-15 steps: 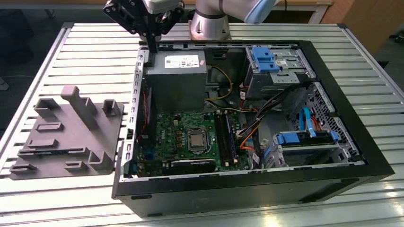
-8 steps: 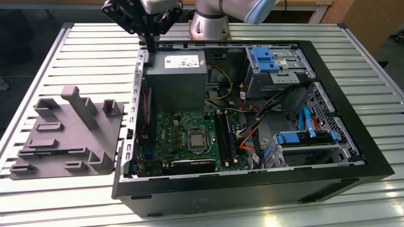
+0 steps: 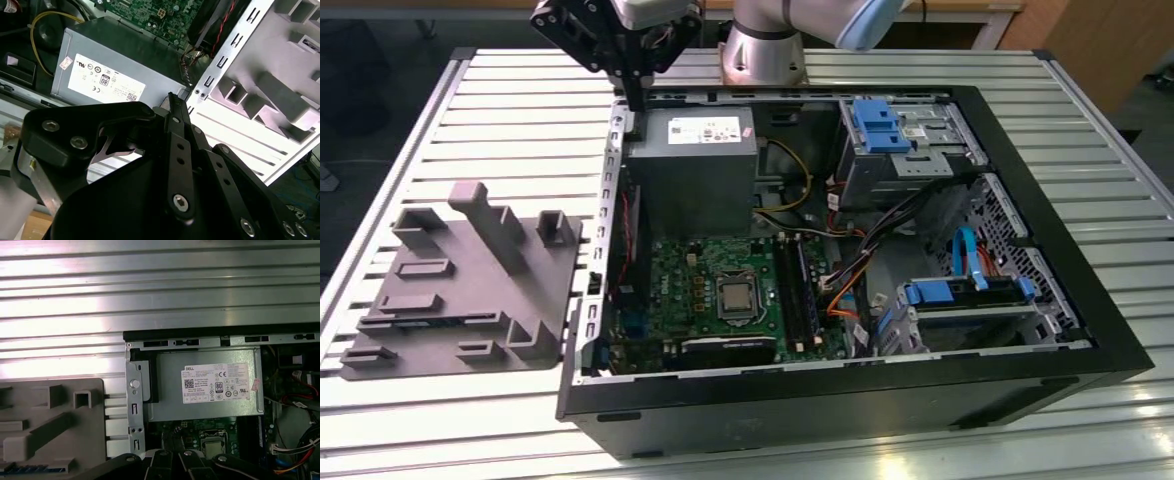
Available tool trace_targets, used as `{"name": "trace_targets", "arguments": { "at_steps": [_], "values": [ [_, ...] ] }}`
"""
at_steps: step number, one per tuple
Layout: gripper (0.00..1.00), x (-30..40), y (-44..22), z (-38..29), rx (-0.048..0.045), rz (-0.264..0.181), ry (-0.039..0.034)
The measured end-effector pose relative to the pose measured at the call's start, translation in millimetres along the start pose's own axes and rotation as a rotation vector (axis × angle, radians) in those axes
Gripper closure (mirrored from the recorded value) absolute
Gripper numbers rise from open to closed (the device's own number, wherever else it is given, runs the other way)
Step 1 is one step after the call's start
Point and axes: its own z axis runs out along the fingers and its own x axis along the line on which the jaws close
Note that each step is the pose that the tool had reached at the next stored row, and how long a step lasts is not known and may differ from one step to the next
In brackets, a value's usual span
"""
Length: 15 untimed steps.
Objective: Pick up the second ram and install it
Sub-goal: 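Reach for the second ram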
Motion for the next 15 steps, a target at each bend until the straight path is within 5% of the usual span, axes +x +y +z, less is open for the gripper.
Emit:
{"name": "trace_targets", "arguments": {
  "at_steps": [15],
  "values": [
    [0.89,6.7,-0.5,-0.2,0.0,0.0,-0.0001]
  ]
}}
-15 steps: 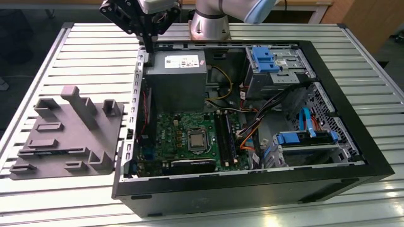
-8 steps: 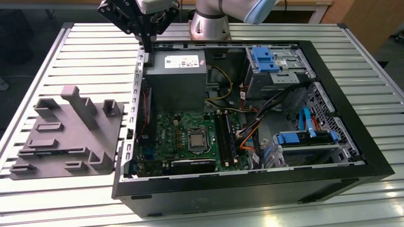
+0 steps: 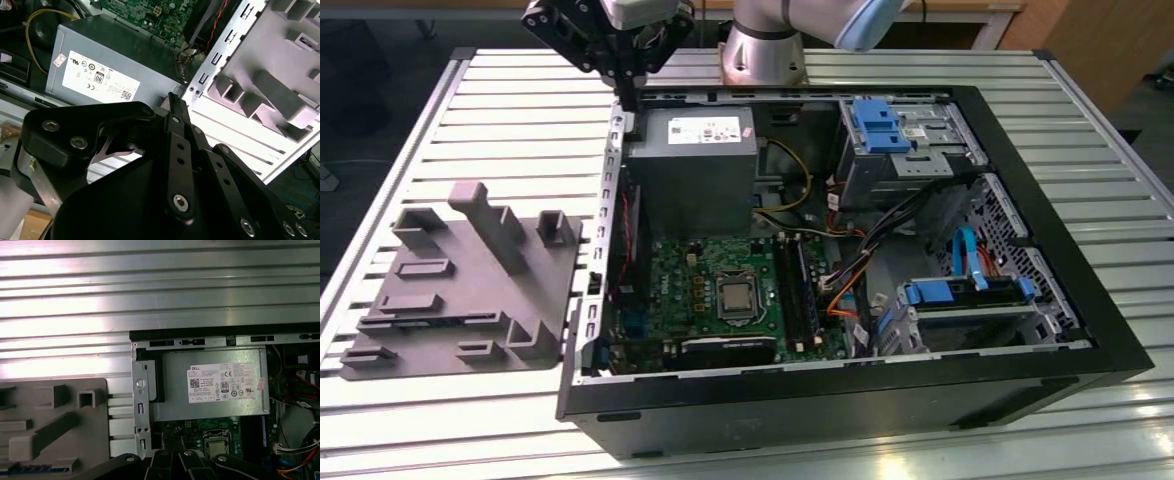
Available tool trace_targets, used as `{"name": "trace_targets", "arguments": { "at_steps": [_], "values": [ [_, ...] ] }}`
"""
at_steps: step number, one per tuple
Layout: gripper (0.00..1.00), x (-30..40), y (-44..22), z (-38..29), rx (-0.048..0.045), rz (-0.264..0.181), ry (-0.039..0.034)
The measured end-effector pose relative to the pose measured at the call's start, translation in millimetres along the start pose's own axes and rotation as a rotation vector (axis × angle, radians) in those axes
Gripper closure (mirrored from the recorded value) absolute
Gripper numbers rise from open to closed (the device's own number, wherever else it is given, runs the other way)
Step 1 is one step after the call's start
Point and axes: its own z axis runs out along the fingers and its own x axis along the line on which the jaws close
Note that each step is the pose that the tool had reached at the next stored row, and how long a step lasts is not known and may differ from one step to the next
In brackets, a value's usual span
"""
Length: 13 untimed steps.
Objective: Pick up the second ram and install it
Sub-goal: 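Reach for the second ram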
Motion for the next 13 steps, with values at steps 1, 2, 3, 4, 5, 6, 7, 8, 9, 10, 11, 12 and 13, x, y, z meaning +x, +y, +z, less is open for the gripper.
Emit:
{"name": "trace_targets", "arguments": {
  "at_steps": [1,2,3,4,5,6,7,8,9,10,11,12,13],
  "values": [
    [0.89,0.6,0.0,0.0,0.0,0.0,0.0],
    [0.89,1.2,-0.1,0.0,0.0,0.0,0.0],
    [0.89,1.8,-0.1,0.0,0.0,0.0,0.0],
    [0.89,2.5,-0.2,-0.1,0.0,0.0,0.0],
    [0.89,3.2,-0.2,-0.1,0.0,0.0,0.0],
    [0.89,3.9,-0.3,-0.1,0.0,0.0,0.0],
    [0.89,4.6,-0.3,-0.1,-0.0001,0.0,-0.0001],
    [0.89,5.2,-0.4,-0.1,-0.0001,0.0,0.0],
    [0.89,5.7,-0.4,-0.2,0.0,0.0,0.0],
    [0.89,6.1,-0.4,-0.2,0.0,0.0,0.0],
    [0.89,6.4,-0.5,-0.2,0.0,0.0,0.0],
    [0.89,6.8,-0.5,-0.2,0.0,0.0,0.0],
    [0.89,7.1,-0.5,-0.2,0.0,0.0,0.0]
  ]
}}
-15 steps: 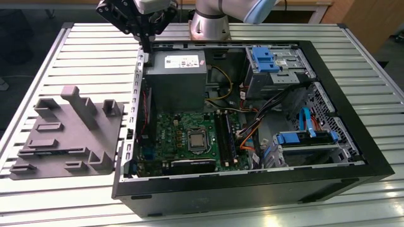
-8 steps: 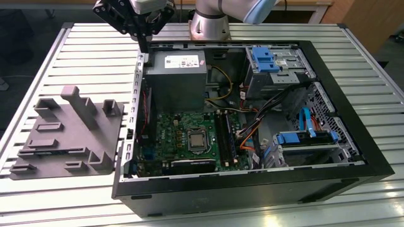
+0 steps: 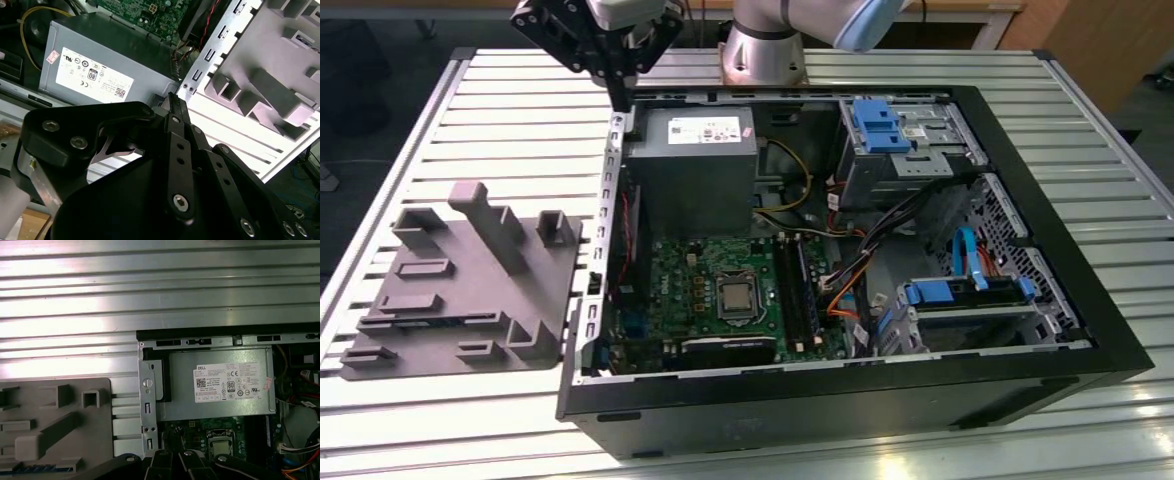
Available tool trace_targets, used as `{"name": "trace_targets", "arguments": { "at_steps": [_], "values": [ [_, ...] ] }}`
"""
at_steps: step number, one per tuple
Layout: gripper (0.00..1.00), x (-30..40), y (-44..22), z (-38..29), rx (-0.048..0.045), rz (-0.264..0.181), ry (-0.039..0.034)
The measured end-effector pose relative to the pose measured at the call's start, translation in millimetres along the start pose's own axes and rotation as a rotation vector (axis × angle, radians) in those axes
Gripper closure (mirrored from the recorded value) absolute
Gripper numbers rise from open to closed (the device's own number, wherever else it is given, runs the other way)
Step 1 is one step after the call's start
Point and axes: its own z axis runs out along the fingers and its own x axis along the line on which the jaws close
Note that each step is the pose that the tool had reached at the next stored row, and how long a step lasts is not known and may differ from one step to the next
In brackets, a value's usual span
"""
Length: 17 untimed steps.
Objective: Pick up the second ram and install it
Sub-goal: 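Reach for the second ram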
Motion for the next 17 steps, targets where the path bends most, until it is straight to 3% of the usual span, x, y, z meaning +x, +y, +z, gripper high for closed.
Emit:
{"name": "trace_targets", "arguments": {
  "at_steps": [17],
  "values": [
    [0.89,8.2,-0.6,-0.2,0.0,0.0,0.0]
  ]
}}
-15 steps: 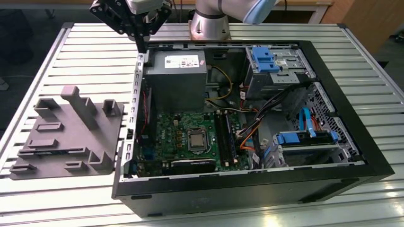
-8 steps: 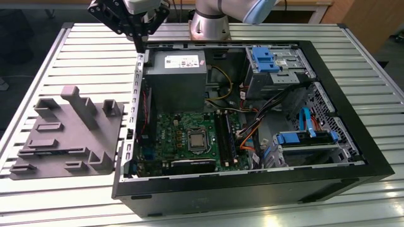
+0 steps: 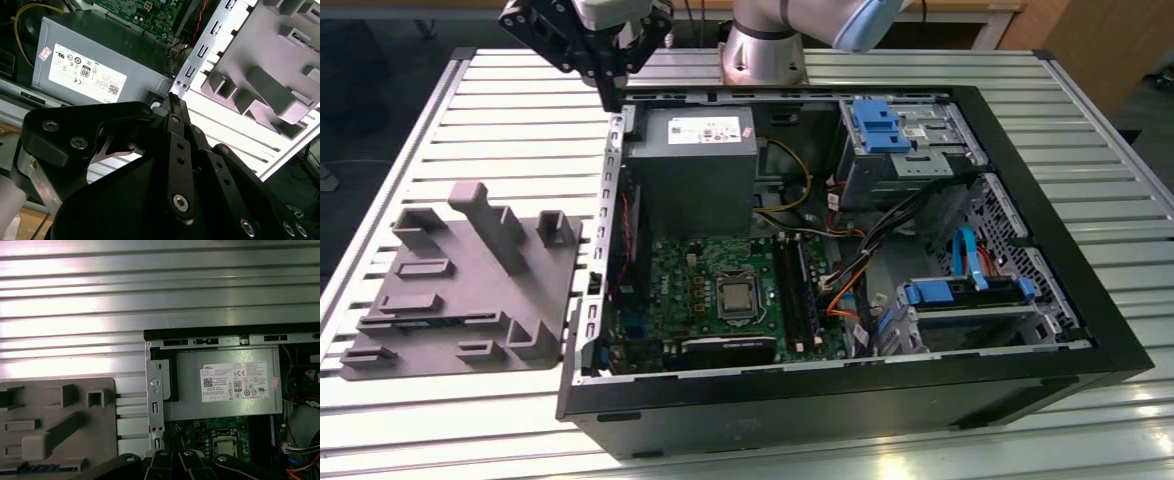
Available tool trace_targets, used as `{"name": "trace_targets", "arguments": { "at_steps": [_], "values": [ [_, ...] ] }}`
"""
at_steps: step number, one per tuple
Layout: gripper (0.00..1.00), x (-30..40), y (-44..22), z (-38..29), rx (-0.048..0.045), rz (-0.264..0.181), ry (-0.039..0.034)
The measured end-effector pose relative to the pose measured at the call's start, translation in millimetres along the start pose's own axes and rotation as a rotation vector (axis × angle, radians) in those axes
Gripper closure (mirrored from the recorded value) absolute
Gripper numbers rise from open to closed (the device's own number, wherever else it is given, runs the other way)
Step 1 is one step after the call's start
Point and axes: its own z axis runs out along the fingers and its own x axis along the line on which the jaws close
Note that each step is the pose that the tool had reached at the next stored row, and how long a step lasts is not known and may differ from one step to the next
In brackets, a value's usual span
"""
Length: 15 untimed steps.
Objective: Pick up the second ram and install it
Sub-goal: 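Reach for the second ram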
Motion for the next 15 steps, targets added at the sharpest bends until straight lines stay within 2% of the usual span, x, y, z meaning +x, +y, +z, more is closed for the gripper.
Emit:
{"name": "trace_targets", "arguments": {
  "at_steps": [15],
  "values": [
    [0.89,9.0,-0.7,-0.3,0.0001,0.0,0.0001]
  ]
}}
